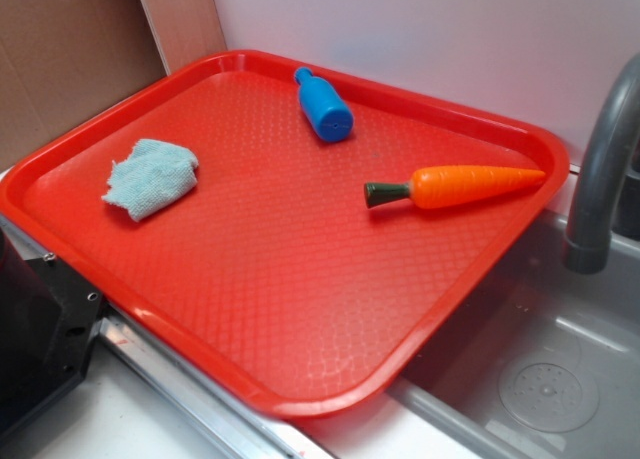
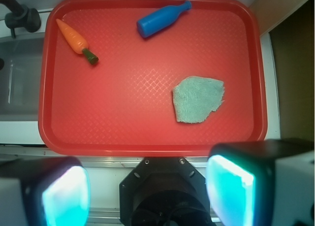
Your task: Grab the carrot.
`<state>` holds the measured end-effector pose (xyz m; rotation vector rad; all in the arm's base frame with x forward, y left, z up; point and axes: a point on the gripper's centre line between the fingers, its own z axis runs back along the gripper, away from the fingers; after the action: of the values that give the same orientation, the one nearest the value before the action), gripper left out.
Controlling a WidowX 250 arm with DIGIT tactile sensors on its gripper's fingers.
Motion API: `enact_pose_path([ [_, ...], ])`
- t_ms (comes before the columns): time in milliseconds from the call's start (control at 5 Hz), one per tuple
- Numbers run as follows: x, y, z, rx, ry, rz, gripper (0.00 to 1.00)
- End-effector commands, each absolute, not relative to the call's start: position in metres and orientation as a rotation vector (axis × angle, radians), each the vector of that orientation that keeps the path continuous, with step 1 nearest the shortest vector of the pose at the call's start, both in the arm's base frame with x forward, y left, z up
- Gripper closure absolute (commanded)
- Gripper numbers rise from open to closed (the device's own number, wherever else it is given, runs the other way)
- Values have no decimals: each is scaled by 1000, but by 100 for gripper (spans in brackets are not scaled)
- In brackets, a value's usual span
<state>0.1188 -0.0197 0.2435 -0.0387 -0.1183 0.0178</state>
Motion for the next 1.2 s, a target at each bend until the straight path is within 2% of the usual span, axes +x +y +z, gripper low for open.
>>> enact_pose_path([
  [0, 119, -20, 244, -39, -118, 18, 0],
  [200, 130, -18, 238, -27, -196, -85, 0],
  [600, 185, -39, 214, -5, -281, -276, 0],
  [1000, 243, -85, 163, -45, -271, -447, 0],
])
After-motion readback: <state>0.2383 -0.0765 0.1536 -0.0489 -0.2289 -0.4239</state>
